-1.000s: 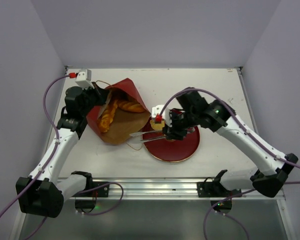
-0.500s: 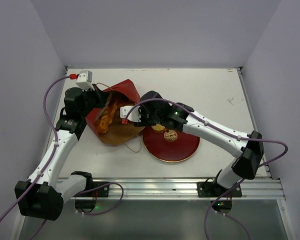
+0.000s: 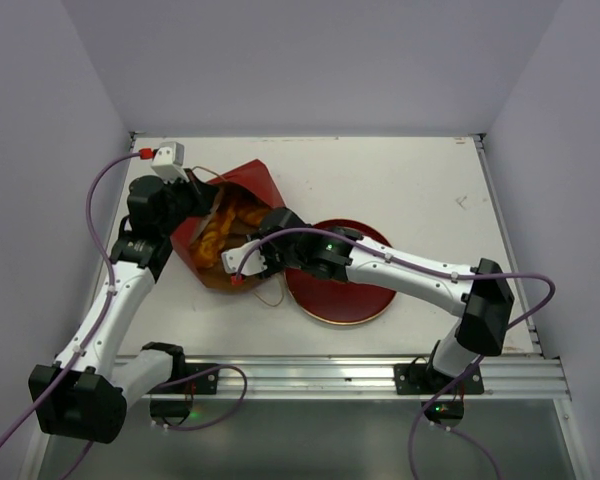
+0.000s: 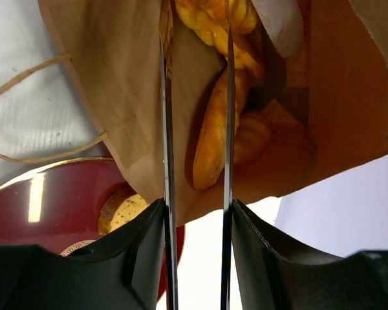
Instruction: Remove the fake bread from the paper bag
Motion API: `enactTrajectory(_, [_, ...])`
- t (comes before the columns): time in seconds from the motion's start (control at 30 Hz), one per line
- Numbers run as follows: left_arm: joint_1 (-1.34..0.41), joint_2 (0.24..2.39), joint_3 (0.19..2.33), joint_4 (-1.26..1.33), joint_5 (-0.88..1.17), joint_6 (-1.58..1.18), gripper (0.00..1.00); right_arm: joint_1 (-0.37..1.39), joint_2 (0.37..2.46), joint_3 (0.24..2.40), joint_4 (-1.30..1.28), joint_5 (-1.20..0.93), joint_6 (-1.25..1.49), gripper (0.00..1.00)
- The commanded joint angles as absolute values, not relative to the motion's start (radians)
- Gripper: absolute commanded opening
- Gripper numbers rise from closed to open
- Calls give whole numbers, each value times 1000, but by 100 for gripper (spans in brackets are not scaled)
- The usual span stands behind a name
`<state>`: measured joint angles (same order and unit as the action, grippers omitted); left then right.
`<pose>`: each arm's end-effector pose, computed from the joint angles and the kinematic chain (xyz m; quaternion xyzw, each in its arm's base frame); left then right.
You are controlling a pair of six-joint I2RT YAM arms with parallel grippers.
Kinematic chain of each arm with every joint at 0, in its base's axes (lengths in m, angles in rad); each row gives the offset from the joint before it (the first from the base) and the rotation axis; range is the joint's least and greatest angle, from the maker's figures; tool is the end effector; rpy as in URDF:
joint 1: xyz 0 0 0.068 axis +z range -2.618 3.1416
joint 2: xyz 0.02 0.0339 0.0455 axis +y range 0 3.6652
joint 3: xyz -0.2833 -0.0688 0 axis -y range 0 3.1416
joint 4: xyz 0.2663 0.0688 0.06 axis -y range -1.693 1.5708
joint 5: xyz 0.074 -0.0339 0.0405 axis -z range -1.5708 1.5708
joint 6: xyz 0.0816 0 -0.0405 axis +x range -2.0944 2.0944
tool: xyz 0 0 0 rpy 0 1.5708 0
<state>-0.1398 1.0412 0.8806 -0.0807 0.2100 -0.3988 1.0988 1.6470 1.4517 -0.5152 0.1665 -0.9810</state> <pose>0.2934 -0.0585 0.3379 -0.0370 0.7845 -0.2427 0.5694 0.2083 0.3782 0.3024 -0.7635 0.4885 -0.0510 0.4193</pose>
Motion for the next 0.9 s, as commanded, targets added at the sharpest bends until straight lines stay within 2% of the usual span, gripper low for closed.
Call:
enactTrajectory(0.0, [-141,1009,911,-54,239,-377,0,1097,1635,1448,-469,192,-1040,47])
enactTrajectory(0.87, [-141,993,908,-57,273,-379,0,1157,1761,1545,-367,319,-996,48])
